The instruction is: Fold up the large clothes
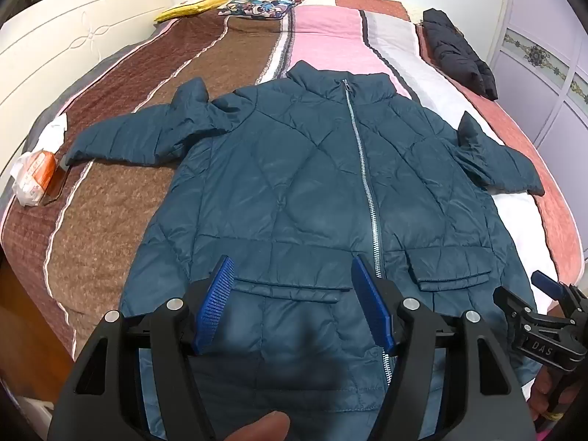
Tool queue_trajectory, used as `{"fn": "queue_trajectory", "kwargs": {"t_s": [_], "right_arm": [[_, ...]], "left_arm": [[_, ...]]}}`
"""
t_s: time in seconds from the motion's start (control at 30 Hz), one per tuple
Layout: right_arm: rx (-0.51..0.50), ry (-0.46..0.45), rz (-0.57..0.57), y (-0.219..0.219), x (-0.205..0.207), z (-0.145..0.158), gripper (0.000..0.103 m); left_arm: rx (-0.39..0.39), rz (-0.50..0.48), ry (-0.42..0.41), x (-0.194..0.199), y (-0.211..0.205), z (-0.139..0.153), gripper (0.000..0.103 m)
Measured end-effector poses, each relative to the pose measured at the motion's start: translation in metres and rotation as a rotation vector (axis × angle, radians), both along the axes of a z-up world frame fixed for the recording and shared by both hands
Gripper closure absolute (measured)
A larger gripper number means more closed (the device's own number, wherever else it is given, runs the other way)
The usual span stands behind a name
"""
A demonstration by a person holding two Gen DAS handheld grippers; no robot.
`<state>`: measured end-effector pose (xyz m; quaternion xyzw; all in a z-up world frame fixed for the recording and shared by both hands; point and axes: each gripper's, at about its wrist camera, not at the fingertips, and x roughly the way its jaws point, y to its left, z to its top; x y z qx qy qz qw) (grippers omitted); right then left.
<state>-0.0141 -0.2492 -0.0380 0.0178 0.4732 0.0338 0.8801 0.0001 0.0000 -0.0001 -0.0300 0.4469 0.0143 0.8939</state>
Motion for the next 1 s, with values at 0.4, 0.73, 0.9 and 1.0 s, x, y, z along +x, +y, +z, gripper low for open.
{"fn": "queue_trajectory", "kwargs": {"t_s": [0.4,0.73,0.9,1.0], "right_arm": [[0.001,-0.003,-0.001,0.0012,-0.0006,0.0015,0.009],[0.003,-0.003,-0.001,0.0010,-0.0006,0.0019,0.009],[0.004,-0.002,0.000,0.0007,-0.0008,0.0019,0.009],[0.004,-0.003,-0.001,0.0006,-0.0007,0.0019,0.009]], "left_arm": [[-0.005,0.001,0.001,0.0001,-0.0002,0.0001,0.038],[-0.005,0.001,0.002,-0.0020,0.0057,0.0008,0.038],[-0.005,0.001,0.002,-0.0061,0.0070,-0.0012,0.038],[-0.006,0.001,0.003,-0.0054,0.0066,-0.0028,0.038]]}}
